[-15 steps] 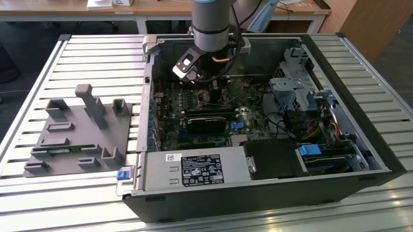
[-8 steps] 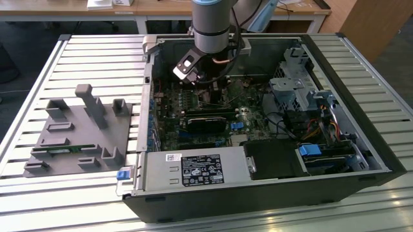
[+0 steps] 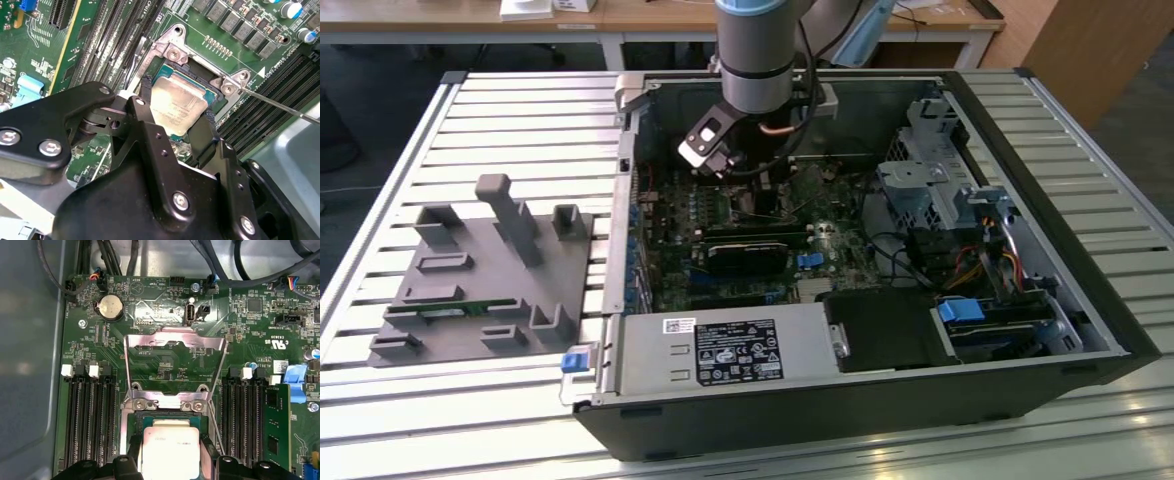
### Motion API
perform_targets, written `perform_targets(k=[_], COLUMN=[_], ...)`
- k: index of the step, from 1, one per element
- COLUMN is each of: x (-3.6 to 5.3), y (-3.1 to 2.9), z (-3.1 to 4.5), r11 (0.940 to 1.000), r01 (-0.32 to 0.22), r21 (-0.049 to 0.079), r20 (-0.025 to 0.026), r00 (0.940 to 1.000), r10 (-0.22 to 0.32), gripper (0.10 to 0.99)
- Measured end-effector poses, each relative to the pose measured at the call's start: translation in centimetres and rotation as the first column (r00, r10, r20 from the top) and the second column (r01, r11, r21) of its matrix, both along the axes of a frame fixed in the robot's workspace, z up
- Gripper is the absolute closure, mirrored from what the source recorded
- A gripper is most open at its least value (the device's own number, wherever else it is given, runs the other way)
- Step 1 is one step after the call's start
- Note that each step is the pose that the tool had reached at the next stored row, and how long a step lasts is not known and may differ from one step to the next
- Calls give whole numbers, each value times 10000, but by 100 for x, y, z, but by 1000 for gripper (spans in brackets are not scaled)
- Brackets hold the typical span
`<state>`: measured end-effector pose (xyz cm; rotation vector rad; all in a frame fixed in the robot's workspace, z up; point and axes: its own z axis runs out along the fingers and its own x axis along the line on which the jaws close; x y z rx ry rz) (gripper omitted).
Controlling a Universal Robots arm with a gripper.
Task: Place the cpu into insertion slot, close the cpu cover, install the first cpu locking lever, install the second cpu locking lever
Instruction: 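Place the cpu into insertion slot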
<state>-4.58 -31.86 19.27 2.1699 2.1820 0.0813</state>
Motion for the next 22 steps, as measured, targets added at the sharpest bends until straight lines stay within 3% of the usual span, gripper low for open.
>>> perform_targets(k=[11, 13, 14, 22], x=[1, 0, 0, 0], y=[1, 1, 1, 25], z=[-6, -7, -7, -7], r11=[10000, 10000, 10000, 10000], r01=[1, 1, 0, 1], r21=[6, 6, 5, 3], r20=[4, 4, 3, 2], r00=[10000, 10000, 10000, 10000], r10=[-1, -1, 0, -1], gripper=[545, 533, 471, 471])
